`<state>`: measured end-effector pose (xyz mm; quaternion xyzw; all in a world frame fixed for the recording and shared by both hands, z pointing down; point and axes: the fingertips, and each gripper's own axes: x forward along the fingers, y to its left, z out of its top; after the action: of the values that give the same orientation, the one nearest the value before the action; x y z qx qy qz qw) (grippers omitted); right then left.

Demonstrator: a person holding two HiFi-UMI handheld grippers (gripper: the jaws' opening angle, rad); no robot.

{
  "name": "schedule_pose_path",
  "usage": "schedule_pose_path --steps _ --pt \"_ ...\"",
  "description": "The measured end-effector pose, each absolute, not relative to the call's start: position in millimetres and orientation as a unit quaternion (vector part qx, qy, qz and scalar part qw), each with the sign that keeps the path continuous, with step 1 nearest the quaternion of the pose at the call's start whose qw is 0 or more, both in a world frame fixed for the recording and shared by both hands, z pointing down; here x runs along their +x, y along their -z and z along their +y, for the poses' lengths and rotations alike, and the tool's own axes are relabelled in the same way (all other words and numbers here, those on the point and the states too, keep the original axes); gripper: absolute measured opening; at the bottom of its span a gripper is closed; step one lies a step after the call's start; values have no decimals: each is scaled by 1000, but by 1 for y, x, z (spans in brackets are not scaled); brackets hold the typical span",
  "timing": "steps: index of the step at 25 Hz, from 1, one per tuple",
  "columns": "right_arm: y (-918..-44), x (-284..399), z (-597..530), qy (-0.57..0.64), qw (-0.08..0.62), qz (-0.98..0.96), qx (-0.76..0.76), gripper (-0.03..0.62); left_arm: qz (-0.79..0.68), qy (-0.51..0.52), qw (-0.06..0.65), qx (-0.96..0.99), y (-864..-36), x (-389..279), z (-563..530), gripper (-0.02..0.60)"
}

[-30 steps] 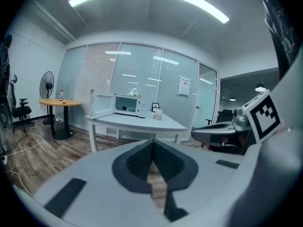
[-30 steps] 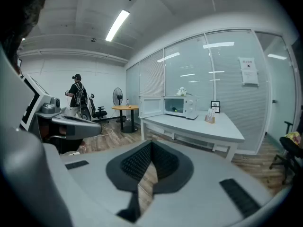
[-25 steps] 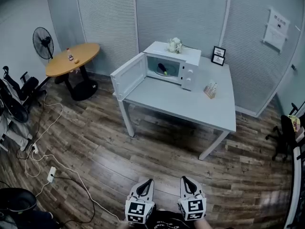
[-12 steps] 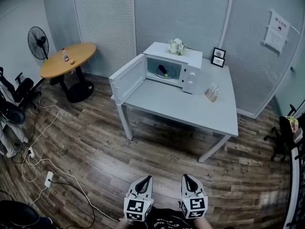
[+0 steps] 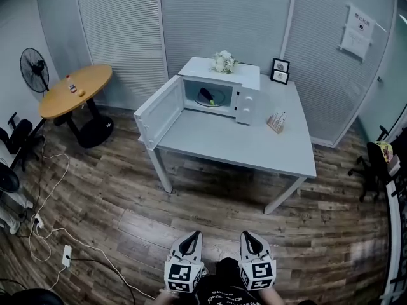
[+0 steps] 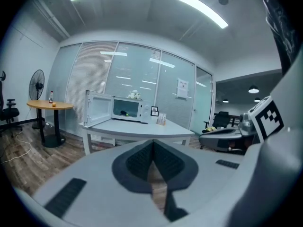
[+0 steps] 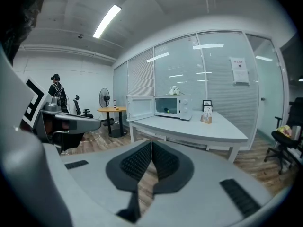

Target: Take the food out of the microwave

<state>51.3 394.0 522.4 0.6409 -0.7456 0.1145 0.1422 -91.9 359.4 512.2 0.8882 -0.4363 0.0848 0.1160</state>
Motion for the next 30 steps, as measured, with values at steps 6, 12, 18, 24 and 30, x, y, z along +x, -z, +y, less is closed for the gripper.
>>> schedule_pose_path --steps 6,12,18,24,30 --pt "-528 54 366 -118 146 -752 632 5 -446 -86 121 882 -517 -92 335 8" --pt "-532 52 320 -119 150 -771 607 5 -473 -94 131 866 -523 -97 300 8" --pt "-535 60 270 -121 158 -787 584 5 -488 -101 139 856 -525 -86 261 8" --pt "-531 75 218 -119 151 -800 568 5 -502 -107 140 847 -524 -70 218 8" --pt "-531 101 173 -137 140 -811 551 5 -501 -89 147 848 -518 -39 180 8"
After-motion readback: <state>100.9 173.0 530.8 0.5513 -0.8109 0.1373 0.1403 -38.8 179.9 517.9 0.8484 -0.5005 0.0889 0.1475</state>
